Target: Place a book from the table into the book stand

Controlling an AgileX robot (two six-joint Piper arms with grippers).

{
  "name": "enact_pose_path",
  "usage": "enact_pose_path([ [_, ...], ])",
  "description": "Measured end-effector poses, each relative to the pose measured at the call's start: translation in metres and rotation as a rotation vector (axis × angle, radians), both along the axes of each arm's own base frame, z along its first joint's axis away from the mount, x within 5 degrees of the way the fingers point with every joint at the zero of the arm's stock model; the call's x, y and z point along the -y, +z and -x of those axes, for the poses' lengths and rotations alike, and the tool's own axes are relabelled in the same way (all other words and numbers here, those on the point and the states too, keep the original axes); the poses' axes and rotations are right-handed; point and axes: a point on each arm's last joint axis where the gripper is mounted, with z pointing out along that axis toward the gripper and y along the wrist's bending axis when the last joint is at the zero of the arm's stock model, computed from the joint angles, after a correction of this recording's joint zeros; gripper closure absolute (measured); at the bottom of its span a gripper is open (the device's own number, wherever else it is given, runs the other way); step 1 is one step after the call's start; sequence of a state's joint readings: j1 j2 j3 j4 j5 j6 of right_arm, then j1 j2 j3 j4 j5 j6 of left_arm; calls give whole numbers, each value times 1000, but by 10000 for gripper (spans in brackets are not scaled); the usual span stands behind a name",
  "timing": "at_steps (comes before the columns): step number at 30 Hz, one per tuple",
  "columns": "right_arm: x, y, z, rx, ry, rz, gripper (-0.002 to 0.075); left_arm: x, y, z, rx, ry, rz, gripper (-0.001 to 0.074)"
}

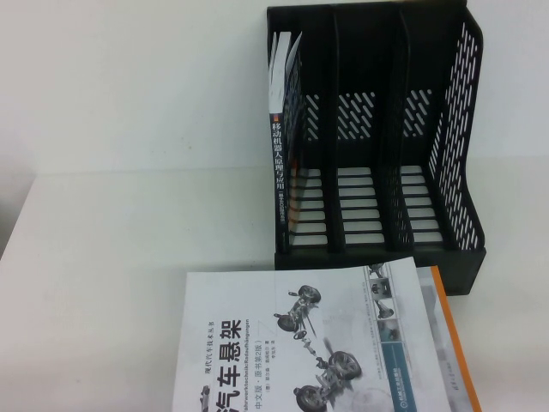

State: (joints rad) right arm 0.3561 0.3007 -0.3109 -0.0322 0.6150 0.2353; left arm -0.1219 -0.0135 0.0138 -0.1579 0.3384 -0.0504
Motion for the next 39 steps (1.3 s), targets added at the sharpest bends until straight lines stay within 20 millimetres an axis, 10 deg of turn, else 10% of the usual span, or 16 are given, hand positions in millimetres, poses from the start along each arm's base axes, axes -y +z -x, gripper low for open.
enact_pose_path([
  [26,9,-6,3,88,-94,15,729,0,0,0,2,-3,-10,736],
  [39,22,-70,10,258,-292,56,729,0,0,0,1,-3,-6,736],
])
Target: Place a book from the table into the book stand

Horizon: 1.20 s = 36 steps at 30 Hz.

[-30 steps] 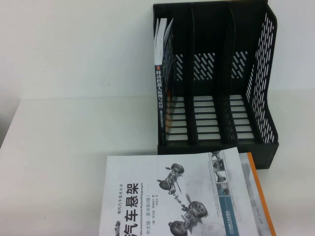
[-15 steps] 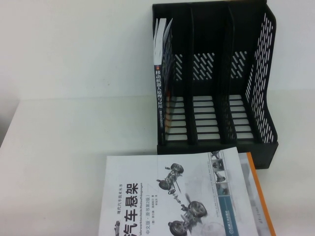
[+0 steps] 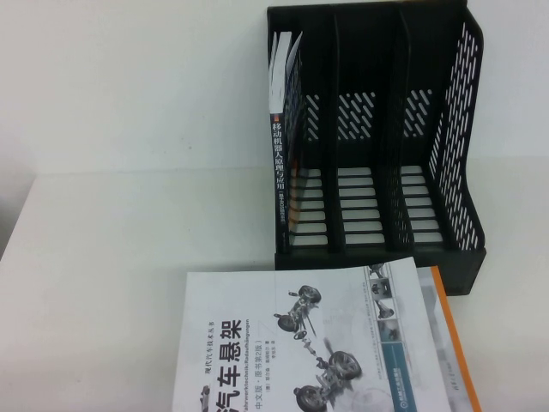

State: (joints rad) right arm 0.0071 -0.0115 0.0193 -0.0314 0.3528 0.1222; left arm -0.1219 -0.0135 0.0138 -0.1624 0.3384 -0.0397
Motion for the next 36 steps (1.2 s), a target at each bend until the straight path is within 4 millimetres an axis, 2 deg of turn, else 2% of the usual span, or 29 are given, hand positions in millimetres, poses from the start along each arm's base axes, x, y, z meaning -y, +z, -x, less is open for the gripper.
enact_pose_path([
  [6,0,0,0,0,14,61,729,0,0,0,0,0,0,736],
  [36,0,0,0,0,13,63,729,0,0,0,-1,2,3,737],
])
